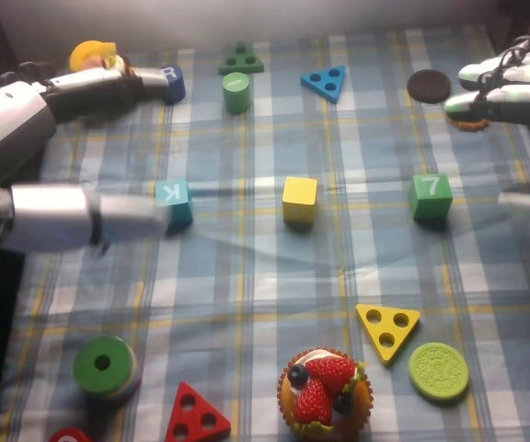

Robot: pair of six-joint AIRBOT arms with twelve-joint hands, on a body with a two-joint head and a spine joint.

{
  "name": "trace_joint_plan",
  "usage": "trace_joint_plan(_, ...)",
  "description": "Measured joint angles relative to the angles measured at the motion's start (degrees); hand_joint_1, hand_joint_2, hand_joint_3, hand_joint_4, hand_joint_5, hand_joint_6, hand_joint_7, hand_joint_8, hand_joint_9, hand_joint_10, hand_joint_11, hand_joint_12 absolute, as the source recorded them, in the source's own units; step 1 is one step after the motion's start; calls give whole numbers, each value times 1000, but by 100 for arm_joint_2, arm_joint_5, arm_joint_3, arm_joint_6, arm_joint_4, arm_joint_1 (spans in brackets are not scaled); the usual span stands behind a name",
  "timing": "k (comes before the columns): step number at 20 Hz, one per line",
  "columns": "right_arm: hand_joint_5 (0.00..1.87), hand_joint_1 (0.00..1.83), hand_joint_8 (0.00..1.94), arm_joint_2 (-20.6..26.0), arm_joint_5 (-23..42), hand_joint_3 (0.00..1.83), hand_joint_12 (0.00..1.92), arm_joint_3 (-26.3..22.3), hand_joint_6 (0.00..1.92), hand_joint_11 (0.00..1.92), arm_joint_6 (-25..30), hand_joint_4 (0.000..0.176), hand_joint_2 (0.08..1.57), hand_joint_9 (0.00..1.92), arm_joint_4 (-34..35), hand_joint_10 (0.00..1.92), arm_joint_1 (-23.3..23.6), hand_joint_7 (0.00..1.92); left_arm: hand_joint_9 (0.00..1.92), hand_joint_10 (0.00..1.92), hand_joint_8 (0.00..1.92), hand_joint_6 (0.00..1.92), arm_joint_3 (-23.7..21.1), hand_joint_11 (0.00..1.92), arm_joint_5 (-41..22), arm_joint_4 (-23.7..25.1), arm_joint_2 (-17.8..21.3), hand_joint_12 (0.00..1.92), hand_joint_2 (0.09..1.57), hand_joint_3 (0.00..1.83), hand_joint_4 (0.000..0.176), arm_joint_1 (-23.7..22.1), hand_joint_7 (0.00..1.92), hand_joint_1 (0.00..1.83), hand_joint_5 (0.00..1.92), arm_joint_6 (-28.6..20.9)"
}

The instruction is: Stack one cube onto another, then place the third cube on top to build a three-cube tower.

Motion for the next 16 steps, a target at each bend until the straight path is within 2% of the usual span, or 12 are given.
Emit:
trace_joint_plan(1, 498, 696, 2, 0, -11, 1, 930, 2, 0, 0, 0, 0, 1195, 310, -9, 26, 17, 352, 353, 5, 4, 4, 2, 55, 2, -2, -7, 341, 1003, 0, 176, -17, 410, 437, 412, 26)
trace_joint_plan(2, 496, 683, 2, 0, -31, 1, 924, 0, 0, 0, 0, 0, 1196, 315, -44, 23, 37, 353, 354, 4, 5, 5, 31, 67, 35, -59, -61, 341, 1005, 0, 176, -92, 415, 439, 417, 286)
trace_joint_plan(3, 497, 687, 2, -2, -15, 0, 914, 0, 0, 0, 0, 0, 1195, 318, -48, 19, 42, 357, 342, 1, 1, 3, 37, 75, 111, -188, -133, 339, 1004, 0, 176, -212, 408, 496, 413, 719)
trace_joint_plan(5, 503, 708, 1, -15, -15, 0, 940, 0, 2, 0, 2, 0, 1197, 321, -72, 12, 79, 354, 326, 0, 0, 9, 37, 45, 262, -616, -396, 318, 982, 0, 176, -479, 384, 570, 434, 2006)
trace_joint_plan(6, 511, 728, 0, -17, -9, 0, 969, -2, 2, 0, 2, 0, 1196, 324, -146, 9, 114, 352, 301, 0, 0, 8, 37, 27, 391, -796, -529, 305, 983, 0, 176, -533, 355, 541, 438, 2621)
trace_joint_plan(7, 519, 751, 3, -17, -15, 0, 979, -2, 4, 0, 4, 0, 1192, 328, -201, 9, 151, 359, 311, 6, 7, 12, 39, 43, 531, -966, -588, 310, 972, 0, 176, -538, 367, 572, 454, 2944)
trace_joint_plan(13, 529, 684, 0, -17, 181, 1, 965, -55, 5, 0, 116, 0, 1199, 337, -437, 2, 251, 367, 342, 5, 5, 7, 664, 47, 1019, -2144, -1102, 316, 935, 0, 176, -883, 415, 703, 534, 4583)
trace_joint_plan(16, 538, 713, 0, -15, 203, 1, 964, -59, 5, 0, 118, 0, 1202, 328, -424, 0, 251, 358, 333, 0, 1, 11, 903, 39, 1342, -2581, -1414, 322, 946, 4, 176, -990, 422, 718, 573, 5060)
